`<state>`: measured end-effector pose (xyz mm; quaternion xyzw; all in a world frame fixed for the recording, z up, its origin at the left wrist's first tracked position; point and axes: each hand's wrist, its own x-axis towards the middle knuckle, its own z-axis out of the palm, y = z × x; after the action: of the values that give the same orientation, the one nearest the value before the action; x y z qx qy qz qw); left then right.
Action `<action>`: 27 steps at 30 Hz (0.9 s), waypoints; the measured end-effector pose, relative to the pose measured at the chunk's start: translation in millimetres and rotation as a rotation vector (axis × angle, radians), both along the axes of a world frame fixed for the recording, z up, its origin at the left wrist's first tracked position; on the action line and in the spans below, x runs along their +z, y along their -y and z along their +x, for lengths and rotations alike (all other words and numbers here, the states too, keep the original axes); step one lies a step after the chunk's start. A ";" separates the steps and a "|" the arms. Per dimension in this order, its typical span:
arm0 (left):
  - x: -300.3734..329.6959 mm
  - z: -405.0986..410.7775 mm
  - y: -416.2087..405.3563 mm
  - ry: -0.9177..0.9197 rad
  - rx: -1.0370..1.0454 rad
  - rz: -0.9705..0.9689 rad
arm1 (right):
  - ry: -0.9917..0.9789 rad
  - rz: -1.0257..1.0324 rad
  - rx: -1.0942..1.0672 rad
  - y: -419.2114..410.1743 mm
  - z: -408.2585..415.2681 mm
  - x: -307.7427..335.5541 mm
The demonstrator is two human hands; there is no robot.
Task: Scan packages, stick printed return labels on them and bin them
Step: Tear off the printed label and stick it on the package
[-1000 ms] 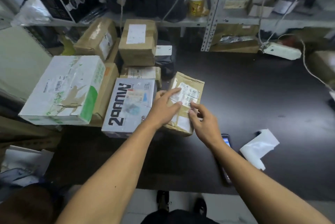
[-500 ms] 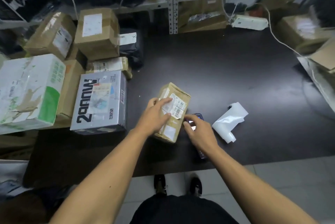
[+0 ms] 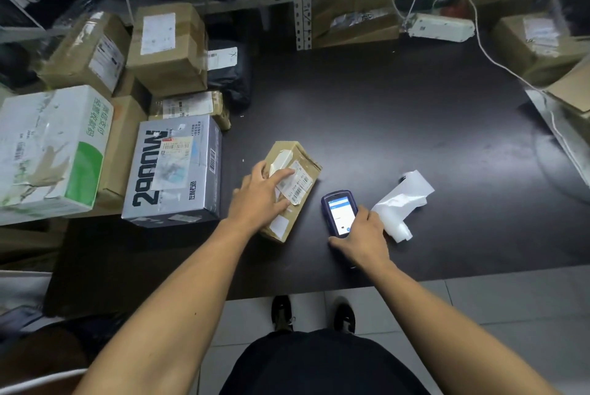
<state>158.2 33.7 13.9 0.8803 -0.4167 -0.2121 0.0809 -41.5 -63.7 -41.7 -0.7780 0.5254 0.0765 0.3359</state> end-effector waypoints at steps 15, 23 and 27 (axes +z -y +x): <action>0.2 -10.8 1.2 0.067 -0.002 0.012 | 0.048 -0.038 0.365 34.1 -6.1 44.5; -1.8 -9.9 0.5 0.072 0.017 0.011 | 0.027 -0.047 0.367 38.3 -13.0 52.5; -2.4 -10.1 1.0 0.064 0.019 0.007 | 0.024 -0.042 0.389 40.8 -19.3 56.5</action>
<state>148.1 32.7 11.4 0.8908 -0.4098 -0.1846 0.0664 -60.8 -104.5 14.8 -0.8725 0.3627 0.1197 0.3047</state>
